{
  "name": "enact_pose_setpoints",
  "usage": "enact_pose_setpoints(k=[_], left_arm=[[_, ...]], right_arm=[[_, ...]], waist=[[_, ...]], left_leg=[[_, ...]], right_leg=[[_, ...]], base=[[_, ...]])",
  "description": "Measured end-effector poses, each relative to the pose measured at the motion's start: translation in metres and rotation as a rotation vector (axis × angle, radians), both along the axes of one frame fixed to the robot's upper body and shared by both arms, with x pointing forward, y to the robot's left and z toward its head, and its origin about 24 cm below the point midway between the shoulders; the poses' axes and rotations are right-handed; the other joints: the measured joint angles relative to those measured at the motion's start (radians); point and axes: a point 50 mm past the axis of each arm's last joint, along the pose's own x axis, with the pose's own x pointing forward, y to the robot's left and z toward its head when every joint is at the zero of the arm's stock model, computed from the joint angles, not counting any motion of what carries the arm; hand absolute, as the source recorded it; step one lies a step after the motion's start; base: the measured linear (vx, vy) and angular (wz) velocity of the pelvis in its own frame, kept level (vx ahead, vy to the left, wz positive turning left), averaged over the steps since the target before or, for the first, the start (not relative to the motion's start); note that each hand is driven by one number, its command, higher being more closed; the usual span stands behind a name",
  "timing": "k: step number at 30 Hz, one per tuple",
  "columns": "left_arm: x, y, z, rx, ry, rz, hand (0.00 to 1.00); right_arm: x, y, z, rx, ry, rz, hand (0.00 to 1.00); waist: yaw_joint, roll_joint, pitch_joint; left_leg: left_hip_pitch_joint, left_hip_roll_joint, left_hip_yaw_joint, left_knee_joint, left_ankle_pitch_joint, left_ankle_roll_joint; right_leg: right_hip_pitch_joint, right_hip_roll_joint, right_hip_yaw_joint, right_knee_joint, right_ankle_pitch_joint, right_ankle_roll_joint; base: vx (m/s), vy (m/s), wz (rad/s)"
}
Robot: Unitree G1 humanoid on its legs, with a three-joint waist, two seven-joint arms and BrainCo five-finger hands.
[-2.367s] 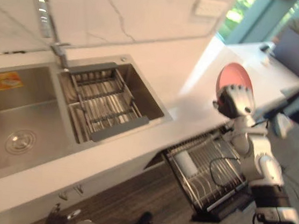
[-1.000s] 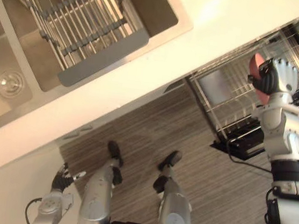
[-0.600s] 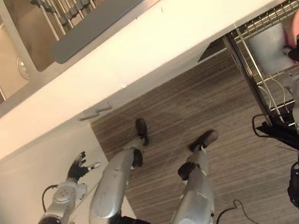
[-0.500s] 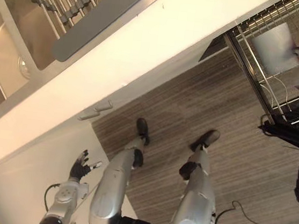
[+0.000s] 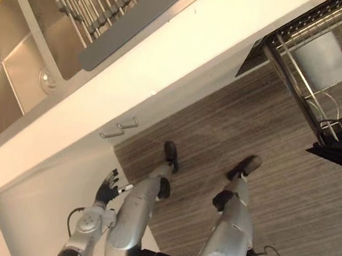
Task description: Walk over to the sink, pick up the cup, carry it to the dishwasher, place the cup inside the dishwasher, then close the dishwasher door
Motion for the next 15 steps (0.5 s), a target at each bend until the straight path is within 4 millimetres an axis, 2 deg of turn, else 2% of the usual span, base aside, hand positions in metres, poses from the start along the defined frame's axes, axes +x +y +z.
enact_pose_setpoints(k=[2,4,8,12,14,15], left_arm=[[-0.001,-0.001,-0.001,-0.005,0.003,0.006,0.0],[-0.002,-0.003,-0.002,-0.012,0.008,0.008,0.0],[-0.009,-0.002,-0.005,-0.02,0.021,0.03,0.0],[-0.015,0.006,-0.008,-0.024,0.038,0.086,0.0],[-0.022,0.009,-0.011,-0.026,0.058,0.111,0.0],[-0.023,0.01,-0.012,-0.025,0.062,0.115,0.0]], right_arm=[[-0.002,0.013,0.008,-0.016,-0.041,0.083,0.0],[-0.005,0.017,0.009,0.018,-0.09,0.146,0.0],[-0.015,0.008,-0.001,0.164,-0.234,0.185,0.0],[-0.038,-0.031,-0.019,0.417,-0.403,0.125,0.0],[-0.055,-0.06,-0.038,0.617,-0.508,0.095,0.0],[-0.06,-0.067,-0.044,0.663,-0.529,0.08,0.0]], waist=[[-0.011,0.0,0.0],[-0.022,-0.001,0.0],[-0.052,-0.003,0.002],[-0.084,-0.008,0.005],[-0.109,-0.012,0.004],[-0.114,-0.016,0.003]], left_leg=[[0.032,-0.003,0.002,-0.023,0.004,-0.001],[0.068,-0.005,0.005,-0.045,0.008,-0.004],[0.16,-0.009,0.013,-0.106,0.019,-0.016],[0.243,-0.008,0.031,-0.166,0.038,-0.021],[0.3,-0.003,0.039,-0.191,0.038,-0.028],[0.31,-0.001,0.044,-0.191,0.036,-0.03]], right_leg=[[0.019,0.001,0.003,0.0,-0.006,0.001],[0.045,0.002,0.004,-0.002,-0.009,0.004],[0.108,0.009,0.008,-0.011,-0.015,0.015],[0.163,0.024,0.014,-0.021,-0.017,0.024],[0.204,0.033,0.02,-0.022,-0.023,0.028],[0.211,0.035,0.023,-0.022,-0.025,0.03]], base=[[0.03,-0.019,-0.06],[0.04,-0.018,-0.06],[0.07,-0.027,-0.1],[0.12,-0.061,-0.13],[0.12,-0.066,-0.15],[0.12,-0.073,-0.18]])
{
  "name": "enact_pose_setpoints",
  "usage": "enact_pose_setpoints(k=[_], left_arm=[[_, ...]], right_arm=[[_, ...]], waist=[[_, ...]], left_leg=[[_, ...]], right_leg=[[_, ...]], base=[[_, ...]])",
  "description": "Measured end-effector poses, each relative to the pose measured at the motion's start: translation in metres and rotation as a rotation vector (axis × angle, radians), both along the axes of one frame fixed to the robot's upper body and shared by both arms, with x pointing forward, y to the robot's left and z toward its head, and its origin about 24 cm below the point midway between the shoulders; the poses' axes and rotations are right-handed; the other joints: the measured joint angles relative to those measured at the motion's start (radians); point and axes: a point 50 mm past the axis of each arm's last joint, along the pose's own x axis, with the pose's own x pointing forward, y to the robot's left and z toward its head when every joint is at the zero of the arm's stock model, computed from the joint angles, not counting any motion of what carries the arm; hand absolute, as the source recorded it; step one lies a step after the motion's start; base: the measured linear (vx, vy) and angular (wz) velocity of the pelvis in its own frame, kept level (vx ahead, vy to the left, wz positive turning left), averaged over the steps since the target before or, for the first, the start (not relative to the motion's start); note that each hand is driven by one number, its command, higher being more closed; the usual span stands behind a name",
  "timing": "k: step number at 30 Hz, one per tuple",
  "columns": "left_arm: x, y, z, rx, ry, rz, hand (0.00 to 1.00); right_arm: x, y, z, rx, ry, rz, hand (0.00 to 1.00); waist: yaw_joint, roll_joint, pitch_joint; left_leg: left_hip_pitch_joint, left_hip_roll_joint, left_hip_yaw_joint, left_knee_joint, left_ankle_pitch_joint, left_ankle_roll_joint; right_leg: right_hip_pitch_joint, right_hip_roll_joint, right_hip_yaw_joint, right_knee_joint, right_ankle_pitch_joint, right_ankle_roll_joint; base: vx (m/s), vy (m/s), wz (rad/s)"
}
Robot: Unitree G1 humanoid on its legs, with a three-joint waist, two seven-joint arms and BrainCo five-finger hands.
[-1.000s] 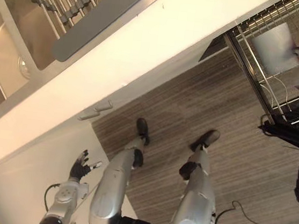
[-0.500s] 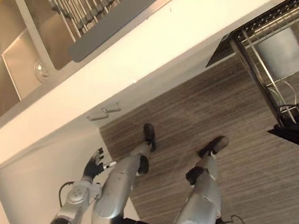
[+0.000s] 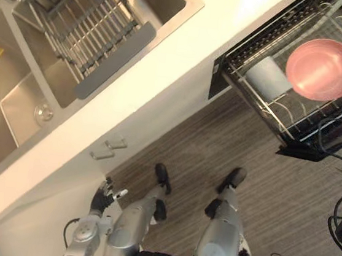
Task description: Walk over to the sink, pick up the cup, carry it to the dishwasher, place the cup inside the dishwasher, then close the dishwasher door
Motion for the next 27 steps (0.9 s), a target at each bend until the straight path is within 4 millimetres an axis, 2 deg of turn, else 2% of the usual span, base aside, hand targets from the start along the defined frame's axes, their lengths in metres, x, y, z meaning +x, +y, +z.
enact_pose_setpoints(k=[1,2,3,5,6,8,10,13,17,21,27], left_arm=[[-0.004,0.003,-0.003,0.002,0.014,0.017,0.0],[-0.009,0.007,-0.006,0.007,0.036,0.037,0.0],[-0.011,0.008,-0.007,0.009,0.042,0.04,0.0],[-0.022,0.01,-0.015,0.018,0.091,0.047,0.0],[-0.025,0.01,-0.016,0.02,0.101,0.045,0.0],[-0.036,0.013,-0.021,0.025,0.141,0.059,0.0],[-0.038,0.014,-0.022,0.026,0.148,0.068,0.0],[-0.04,0.016,-0.024,0.033,0.159,0.069,0.0],[-0.038,0.015,-0.023,0.047,0.155,0.05,0.0],[-0.033,0.013,-0.022,0.06,0.145,0.026,0.0],[-0.025,0.003,-0.021,0.059,0.133,-0.025,0.0]], right_arm=[[-0.005,-0.013,-0.015,0.085,-0.009,-0.013,1.0],[-0.008,-0.022,-0.031,0.179,-0.016,-0.006,1.0],[-0.009,-0.024,-0.035,0.205,-0.021,-0.005,1.0],[-0.019,-0.039,-0.067,0.368,-0.036,-0.018,1.0],[-0.021,-0.041,-0.075,0.403,-0.044,-0.017,1.0],[-0.022,-0.041,-0.103,0.53,-0.071,0.016,1.0],[-0.023,-0.042,-0.118,0.594,-0.075,0.038,1.0],[-0.017,-0.033,-0.146,0.715,-0.081,0.146,1.0],[0.002,-0.008,-0.196,0.973,-0.108,0.361,1.0],[0.015,0.013,-0.212,1.08,-0.174,0.523,1.0],[0.043,0.035,-0.2,1.049,-0.123,0.705,1.0]], waist=[[-0.017,-0.012,-0.001],[-0.032,-0.024,-0.006],[-0.037,-0.028,-0.007],[-0.056,-0.054,-0.029],[-0.056,-0.06,-0.035],[-0.071,-0.08,-0.072],[-0.071,-0.087,-0.087],[-0.074,-0.092,-0.095],[-0.075,-0.09,-0.096],[-0.053,-0.083,-0.096],[-0.016,-0.02,-0.085]], left_leg=[[0.017,0.003,0.008,0.0,-0.005,-0.004],[0.028,0.008,0.013,0.0,-0.007,-0.008],[0.032,0.009,0.014,-0.001,-0.008,-0.009],[0.046,0.017,0.03,-0.006,-0.014,-0.016],[0.051,0.019,0.038,-0.006,-0.017,-0.018],[0.058,0.027,0.059,-0.006,-0.024,-0.025],[0.061,0.033,0.093,-0.006,-0.025,-0.026],[0.059,0.041,0.143,-0.006,-0.024,-0.027],[0.032,0.041,0.178,-0.004,-0.014,-0.021],[0.024,0.039,0.188,0.0,-0.008,-0.021],[0.007,0.036,0.173,0.0,-0.004,-0.023]], right_leg=[[0.018,0.002,-0.002,0.001,-0.008,0.004],[0.026,0.005,-0.003,0.003,-0.014,0.003],[0.029,0.006,-0.003,0.004,-0.016,0.003],[0.032,0.008,-0.002,0.018,-0.032,0.003],[0.033,0.009,-0.001,0.023,-0.036,0.004],[0.033,0.009,0.001,0.033,-0.053,0.002],[0.031,0.008,0.005,0.034,-0.057,0.001],[0.02,0.007,0.014,0.033,-0.059,0.005],[-0.016,0.004,0.021,0.034,-0.048,-0.002],[-0.033,0.001,0.041,0.034,-0.035,0.004],[-0.046,-0.003,0.038,0.037,-0.034,0.004]], base=[[0.11,-0.079,-0.13],[0.1,-0.082,-0.09],[0.09,-0.082,-0.07],[0.08,-0.091,-0.11],[0.06,-0.082,-0.14],[0.05,-0.065,-0.06],[0.05,-0.059,-0.05],[0.04,-0.062,-0.06],[0.05,-0.08,-0.03],[0.07,-0.055,-0.06],[0.06,-0.072,0.05]])
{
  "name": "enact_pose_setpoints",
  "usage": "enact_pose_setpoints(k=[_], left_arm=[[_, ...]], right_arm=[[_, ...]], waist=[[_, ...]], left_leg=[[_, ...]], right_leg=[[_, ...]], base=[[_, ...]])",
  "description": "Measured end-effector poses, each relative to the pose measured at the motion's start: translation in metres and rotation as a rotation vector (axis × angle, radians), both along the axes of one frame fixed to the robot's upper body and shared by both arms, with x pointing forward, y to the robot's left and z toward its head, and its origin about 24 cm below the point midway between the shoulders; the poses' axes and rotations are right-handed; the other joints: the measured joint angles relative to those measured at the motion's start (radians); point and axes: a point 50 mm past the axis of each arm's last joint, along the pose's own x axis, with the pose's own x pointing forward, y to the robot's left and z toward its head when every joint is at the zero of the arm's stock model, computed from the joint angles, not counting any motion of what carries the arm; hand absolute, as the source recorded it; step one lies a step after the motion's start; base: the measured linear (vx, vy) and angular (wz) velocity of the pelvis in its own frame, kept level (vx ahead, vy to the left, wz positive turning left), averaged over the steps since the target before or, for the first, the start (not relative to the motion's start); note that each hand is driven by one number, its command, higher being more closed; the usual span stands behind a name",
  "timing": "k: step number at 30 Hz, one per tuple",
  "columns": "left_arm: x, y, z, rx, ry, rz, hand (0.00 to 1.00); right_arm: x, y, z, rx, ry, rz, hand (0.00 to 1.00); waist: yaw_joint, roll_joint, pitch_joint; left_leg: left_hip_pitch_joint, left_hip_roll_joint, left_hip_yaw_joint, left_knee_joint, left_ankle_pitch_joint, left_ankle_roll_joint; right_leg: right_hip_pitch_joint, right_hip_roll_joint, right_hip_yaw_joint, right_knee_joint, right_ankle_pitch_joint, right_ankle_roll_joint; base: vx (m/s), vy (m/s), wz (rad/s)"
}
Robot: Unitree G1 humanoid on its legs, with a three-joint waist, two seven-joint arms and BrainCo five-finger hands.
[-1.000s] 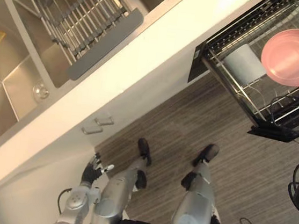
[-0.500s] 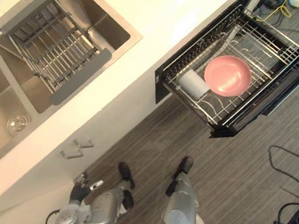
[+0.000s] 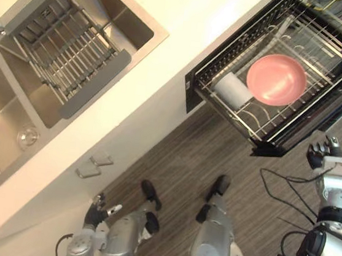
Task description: Walk over to the sink, pick up the cup, carry it to the dishwasher, place the cup inside the dishwasher, then close the dishwasher door
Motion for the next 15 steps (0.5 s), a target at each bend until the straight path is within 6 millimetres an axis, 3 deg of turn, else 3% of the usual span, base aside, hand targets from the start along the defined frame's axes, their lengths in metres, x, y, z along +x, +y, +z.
enact_pose_setpoints(k=[1,9,13,15], left_arm=[[0.0,-0.006,0.0,-0.014,0.0,-0.007,0.0],[0.002,-0.02,0.0,-0.028,-0.005,-0.075,0.0],[0.005,-0.037,0.002,-0.064,-0.021,-0.109,0.0],[0.005,-0.043,0.003,-0.08,-0.036,-0.136,0.0]], right_arm=[[0.002,0.001,0.003,-0.017,-0.002,0.003,1.0],[0.021,0.013,0.02,-0.207,0.057,0.047,1.0],[0.033,0.015,0.043,-0.354,0.141,0.045,1.0],[0.046,0.022,0.061,-0.407,0.174,0.063,1.0]], waist=[[0.008,0.023,0.004],[0.002,0.076,0.017],[0.041,0.134,0.01],[0.059,0.149,-0.001]], left_leg=[[-0.001,-0.005,-0.011,0.0,0.003,0.001],[-0.02,-0.029,-0.071,0.0,0.015,0.015],[-0.04,-0.044,-0.113,-0.003,0.026,0.004],[-0.055,-0.051,-0.151,-0.005,0.035,-0.009]], right_leg=[[0.003,-0.007,-0.009,0.003,0.0,0.0],[0.004,-0.045,-0.052,0.033,-0.001,0.003],[0.003,-0.076,-0.095,0.062,-0.006,0.0],[0.003,-0.091,-0.125,0.079,-0.018,-0.007]], base=[[0.04,-0.055,0.11],[0.0,-0.052,0.18],[-0.06,-0.061,0.3],[-0.08,-0.069,0.35]])
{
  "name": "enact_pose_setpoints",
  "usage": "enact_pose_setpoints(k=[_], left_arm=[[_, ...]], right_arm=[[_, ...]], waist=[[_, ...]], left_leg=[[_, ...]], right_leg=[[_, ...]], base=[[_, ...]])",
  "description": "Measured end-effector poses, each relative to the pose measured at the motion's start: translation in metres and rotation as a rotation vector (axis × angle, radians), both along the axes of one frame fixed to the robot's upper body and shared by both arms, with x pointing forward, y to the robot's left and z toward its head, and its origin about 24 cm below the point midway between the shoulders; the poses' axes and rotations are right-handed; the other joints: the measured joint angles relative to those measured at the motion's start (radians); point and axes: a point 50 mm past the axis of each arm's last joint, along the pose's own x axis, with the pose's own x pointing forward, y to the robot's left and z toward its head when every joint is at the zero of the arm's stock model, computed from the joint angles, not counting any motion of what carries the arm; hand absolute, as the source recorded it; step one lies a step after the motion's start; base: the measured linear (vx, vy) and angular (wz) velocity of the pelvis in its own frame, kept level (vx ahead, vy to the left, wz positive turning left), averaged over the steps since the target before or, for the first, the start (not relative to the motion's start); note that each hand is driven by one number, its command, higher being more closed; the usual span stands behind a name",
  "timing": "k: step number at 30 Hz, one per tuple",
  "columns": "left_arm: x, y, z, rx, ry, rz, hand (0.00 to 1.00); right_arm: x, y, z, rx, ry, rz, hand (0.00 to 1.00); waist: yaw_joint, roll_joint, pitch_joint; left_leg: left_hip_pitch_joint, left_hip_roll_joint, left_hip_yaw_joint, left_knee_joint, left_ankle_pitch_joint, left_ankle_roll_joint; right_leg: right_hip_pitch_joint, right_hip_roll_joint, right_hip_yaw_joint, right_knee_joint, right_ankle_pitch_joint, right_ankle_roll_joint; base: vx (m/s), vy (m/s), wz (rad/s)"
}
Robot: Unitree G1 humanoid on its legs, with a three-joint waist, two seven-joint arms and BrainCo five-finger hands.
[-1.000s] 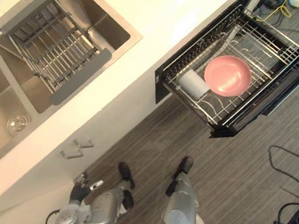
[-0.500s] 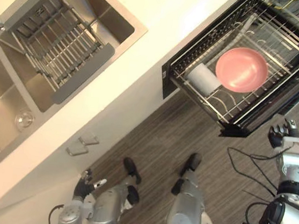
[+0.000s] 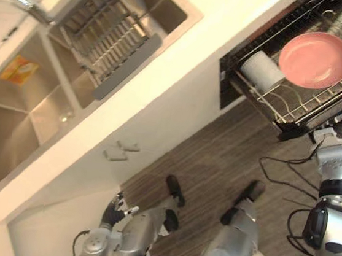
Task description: Walk over to the sink, pick up the cup, carry it to the dishwasher, place the cup inside the dishwasher, then close the dishwasher door
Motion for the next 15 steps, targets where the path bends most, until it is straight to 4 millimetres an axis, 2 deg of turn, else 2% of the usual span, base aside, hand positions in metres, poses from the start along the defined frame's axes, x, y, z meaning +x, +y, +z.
enact_pose_setpoints(k=[3,4,6,8,9,10,13,15], left_arm=[[0.001,-0.008,0.002,-0.021,-0.021,-0.037,0.0],[0.001,-0.011,0.004,-0.033,-0.034,-0.05,0.0],[0.0,-0.016,0.004,-0.05,-0.035,-0.07,0.0],[-0.001,-0.022,0.005,-0.069,-0.04,-0.099,0.0],[-0.001,-0.022,0.005,-0.072,-0.04,-0.101,0.0],[-0.001,-0.025,0.005,-0.076,-0.044,-0.114,0.0],[-0.002,-0.03,0.006,-0.084,-0.046,-0.146,0.0],[-0.004,-0.03,0.006,-0.091,-0.043,-0.155,0.0]], right_arm=[[0.01,0.008,0.016,-0.077,0.045,0.033,1.0],[0.014,0.01,0.023,-0.107,0.054,0.025,1.0],[0.018,0.01,0.035,-0.147,0.073,-0.006,1.0],[0.023,0.015,0.043,-0.302,0.147,-0.015,1.0],[0.026,0.02,0.045,-0.366,0.169,-0.001,0.0],[0.031,0.028,0.05,-0.429,0.2,0.005,0.0],[0.034,0.031,0.049,-0.586,0.287,0.001,0.0],[0.036,0.034,0.053,-0.665,0.315,0.001,0.0]], waist=[[0.027,0.015,-0.012],[0.048,0.027,-0.021],[0.066,0.045,-0.035],[0.088,0.056,-0.043],[0.092,0.058,-0.044],[0.103,0.061,-0.048],[0.133,0.084,-0.066],[0.147,0.084,-0.067]], left_leg=[[-0.022,-0.009,-0.047,0.0,0.002,-0.003],[-0.035,-0.013,-0.065,0.0,0.002,-0.003],[-0.049,-0.019,-0.087,0.0,0.006,-0.009],[-0.048,-0.023,-0.104,0.0,0.01,-0.015],[-0.049,-0.026,-0.114,0.0,0.012,-0.017],[-0.051,-0.031,-0.129,0.0,0.016,-0.022],[-0.065,-0.036,-0.15,0.005,0.034,-0.019],[-0.065,-0.042,-0.152,0.006,0.05,0.001]], right_leg=[[-0.005,-0.025,-0.043,0.03,-0.008,-0.008],[-0.015,-0.036,-0.057,0.049,-0.016,-0.01],[-0.022,-0.058,-0.08,0.087,-0.033,-0.005],[-0.025,-0.084,-0.094,0.142,-0.064,0.0],[-0.027,-0.091,-0.094,0.156,-0.072,0.001],[-0.035,-0.104,-0.095,0.184,-0.09,0.002],[-0.04,-0.142,-0.125,0.252,-0.14,0.009],[-0.048,-0.163,-0.126,0.296,-0.164,0.007]], base=[[-0.07,-0.056,0.33],[-0.05,-0.05,0.41],[-0.04,-0.055,0.41],[0.0,-0.054,0.27],[0.01,-0.058,0.19],[0.02,-0.058,0.28],[0.04,-0.055,0.36],[0.07,-0.05,0.21]])
